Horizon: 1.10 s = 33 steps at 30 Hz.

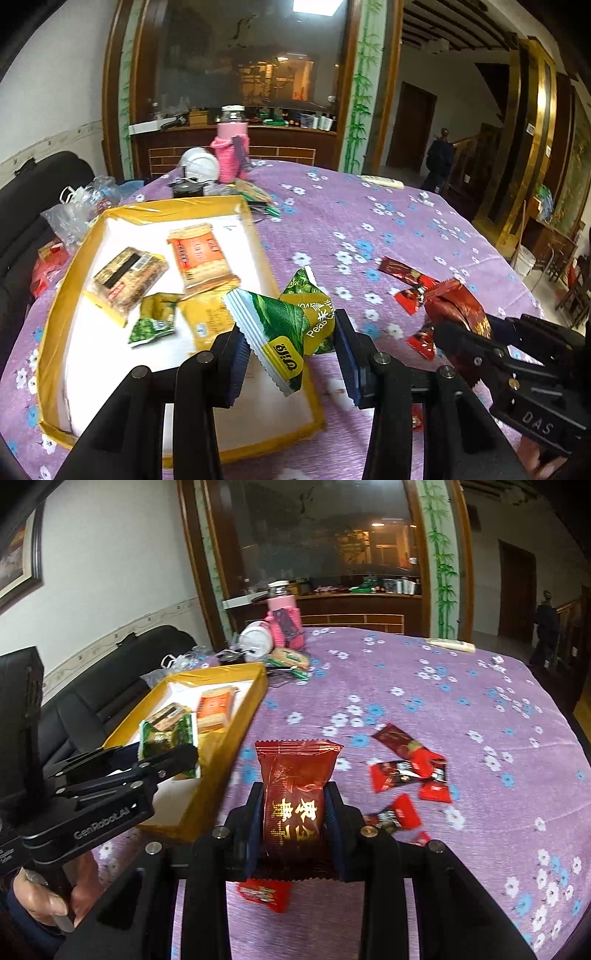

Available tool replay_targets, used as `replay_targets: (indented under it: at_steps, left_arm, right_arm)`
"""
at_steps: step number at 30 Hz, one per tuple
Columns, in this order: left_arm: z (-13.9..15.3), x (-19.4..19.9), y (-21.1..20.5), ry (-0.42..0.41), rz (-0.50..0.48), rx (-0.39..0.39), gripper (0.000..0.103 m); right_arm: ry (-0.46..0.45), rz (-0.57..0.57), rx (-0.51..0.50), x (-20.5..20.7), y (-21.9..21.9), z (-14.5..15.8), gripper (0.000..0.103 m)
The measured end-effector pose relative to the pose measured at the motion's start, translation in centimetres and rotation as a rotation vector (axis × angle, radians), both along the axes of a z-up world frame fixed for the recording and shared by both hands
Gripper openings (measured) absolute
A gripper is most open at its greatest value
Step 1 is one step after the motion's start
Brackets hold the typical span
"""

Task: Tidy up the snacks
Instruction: 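Carry both held snacks over to the white box lid, then lower both snacks into the box lid and open both grippers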

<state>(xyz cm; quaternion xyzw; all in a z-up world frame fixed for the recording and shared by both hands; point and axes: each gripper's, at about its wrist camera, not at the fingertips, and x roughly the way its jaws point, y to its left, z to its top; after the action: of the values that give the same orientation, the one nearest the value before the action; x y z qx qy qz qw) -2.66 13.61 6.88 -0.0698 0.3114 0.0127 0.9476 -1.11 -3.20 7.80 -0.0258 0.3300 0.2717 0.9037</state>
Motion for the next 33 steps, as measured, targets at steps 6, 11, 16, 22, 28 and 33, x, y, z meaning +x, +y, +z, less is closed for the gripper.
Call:
replay_targets:
  at_steps: [6, 11, 16, 22, 28, 33]
  left_arm:
    - [-0.2, -0.3, 3.3, 0.005, 0.073, -0.036, 0.046]
    - [-0.8, -0.8, 6.8, 0.02, 0.149, -0.058, 0.046]
    - [-1.7, -1.2, 9.9, 0.057, 0.217, -0.073, 0.046]
    - [-2.6, -1.5, 11.9, 0.086, 0.247, -0.112, 0.046]
    - [-3.1, -1.2, 12.2, 0.105, 0.255, -0.116, 0.046]
    - [-3.4, -0.9, 12.6, 0.115, 0.263, -0.124, 0.046]
  right_arm:
    - [0.01, 0.082, -0.005, -0.5, 3.4, 0.4, 0.03]
    - [0.01, 0.165, -0.027, -1.3, 6.9, 0.4, 0.03]
    - [0.03, 0.23, -0.048, -1.9, 9.9, 0.0, 0.031]
    - [0.103, 0.279, -0.064, -1.3, 12.9, -1.0, 0.031]
    - [0.14, 0.292, -0.076, -0.9, 14.6, -1.9, 0.031]
    - [0.18, 0.293, -0.082, -0.1, 14.8, -2.5, 0.031]
